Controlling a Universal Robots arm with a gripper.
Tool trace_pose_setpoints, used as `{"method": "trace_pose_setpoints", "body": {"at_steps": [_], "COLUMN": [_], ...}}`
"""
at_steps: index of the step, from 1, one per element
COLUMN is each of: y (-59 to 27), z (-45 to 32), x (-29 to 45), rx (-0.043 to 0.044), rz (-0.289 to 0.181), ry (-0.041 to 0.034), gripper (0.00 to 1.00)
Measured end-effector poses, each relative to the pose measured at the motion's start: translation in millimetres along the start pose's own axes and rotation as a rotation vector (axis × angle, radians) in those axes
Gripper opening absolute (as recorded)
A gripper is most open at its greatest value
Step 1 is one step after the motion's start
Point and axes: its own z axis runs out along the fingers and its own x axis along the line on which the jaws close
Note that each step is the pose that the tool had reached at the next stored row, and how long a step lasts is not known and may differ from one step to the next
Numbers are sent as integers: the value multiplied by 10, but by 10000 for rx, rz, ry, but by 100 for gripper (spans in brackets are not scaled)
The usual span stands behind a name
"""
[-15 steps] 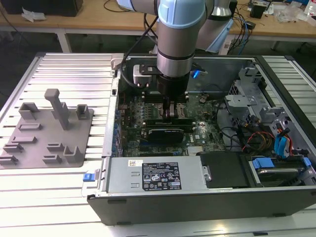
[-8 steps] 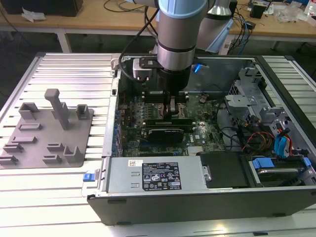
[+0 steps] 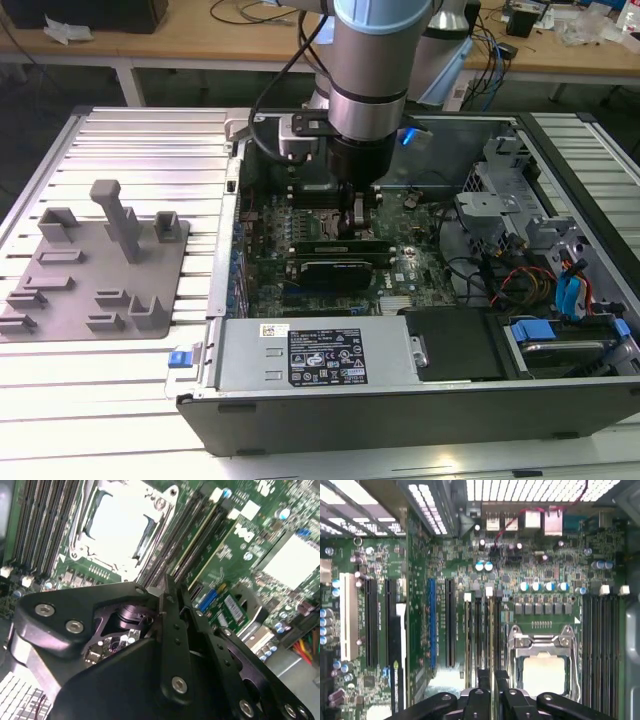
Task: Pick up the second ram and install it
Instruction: 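Insert the second ram into the second slot, then press down the second ram until it locks into place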
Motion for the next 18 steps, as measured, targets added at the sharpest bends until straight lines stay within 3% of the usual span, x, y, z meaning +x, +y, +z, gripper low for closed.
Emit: {"method": "trace_pose_setpoints", "body": {"at_steps": [5, 7, 18], "y": [-5, -5, -5], "z": [-1, -1, -34], "x": [-1, -1, -1], "rx": [1, 0, 0], "rz": [0, 0, 0], "ry": [-1, -1, -1], "gripper": [16, 8, 8]}}
